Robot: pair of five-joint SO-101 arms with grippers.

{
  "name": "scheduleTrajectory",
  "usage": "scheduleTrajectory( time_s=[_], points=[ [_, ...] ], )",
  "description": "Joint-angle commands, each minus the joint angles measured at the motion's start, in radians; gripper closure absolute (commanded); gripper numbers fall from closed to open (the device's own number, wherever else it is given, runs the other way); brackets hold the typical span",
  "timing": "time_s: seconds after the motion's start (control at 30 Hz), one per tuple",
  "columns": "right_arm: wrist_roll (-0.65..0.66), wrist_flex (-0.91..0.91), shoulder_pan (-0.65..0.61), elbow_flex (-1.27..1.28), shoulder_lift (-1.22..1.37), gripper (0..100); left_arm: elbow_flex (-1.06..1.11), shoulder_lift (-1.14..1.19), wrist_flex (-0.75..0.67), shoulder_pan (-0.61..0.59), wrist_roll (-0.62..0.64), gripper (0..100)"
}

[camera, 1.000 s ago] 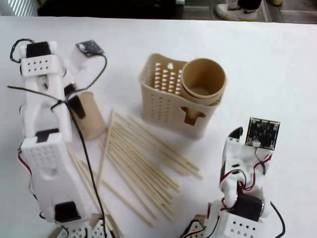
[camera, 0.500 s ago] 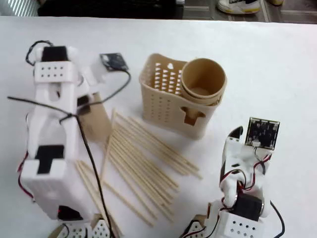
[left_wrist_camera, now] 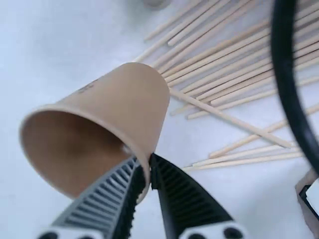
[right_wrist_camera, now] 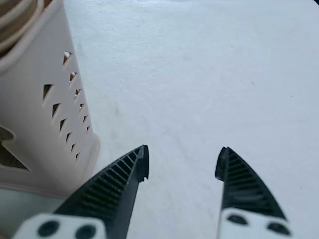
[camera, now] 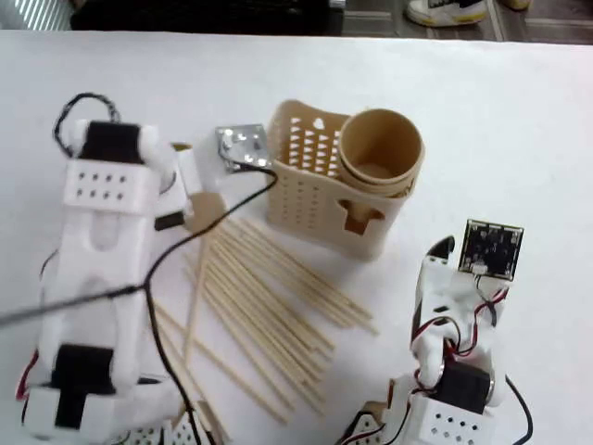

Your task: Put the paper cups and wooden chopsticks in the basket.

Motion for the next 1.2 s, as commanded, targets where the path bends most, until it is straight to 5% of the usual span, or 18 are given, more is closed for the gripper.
scheduleTrajectory(
  time_s=[0.0,0.27,0.47,0.8,1.17],
  points=[
    [0.009,-0.022,0.005,-0.011,-0.008,77.5,-0.097,-0.131,-0.002,0.004,0.069,98],
    [0.009,-0.022,0.010,-0.011,-0.008,77.5,-0.385,-0.245,-0.002,0.048,0.238,98],
    [0.009,-0.022,0.010,-0.012,-0.008,77.5,-0.477,-0.245,-0.037,0.252,0.348,98],
    [0.009,-0.022,0.010,-0.012,-0.008,77.6,-0.459,-0.225,-0.178,0.610,0.354,98],
    [0.009,-0.022,0.010,-0.012,-0.008,77.6,-0.388,-0.048,-0.206,0.670,0.348,98]
  ],
)
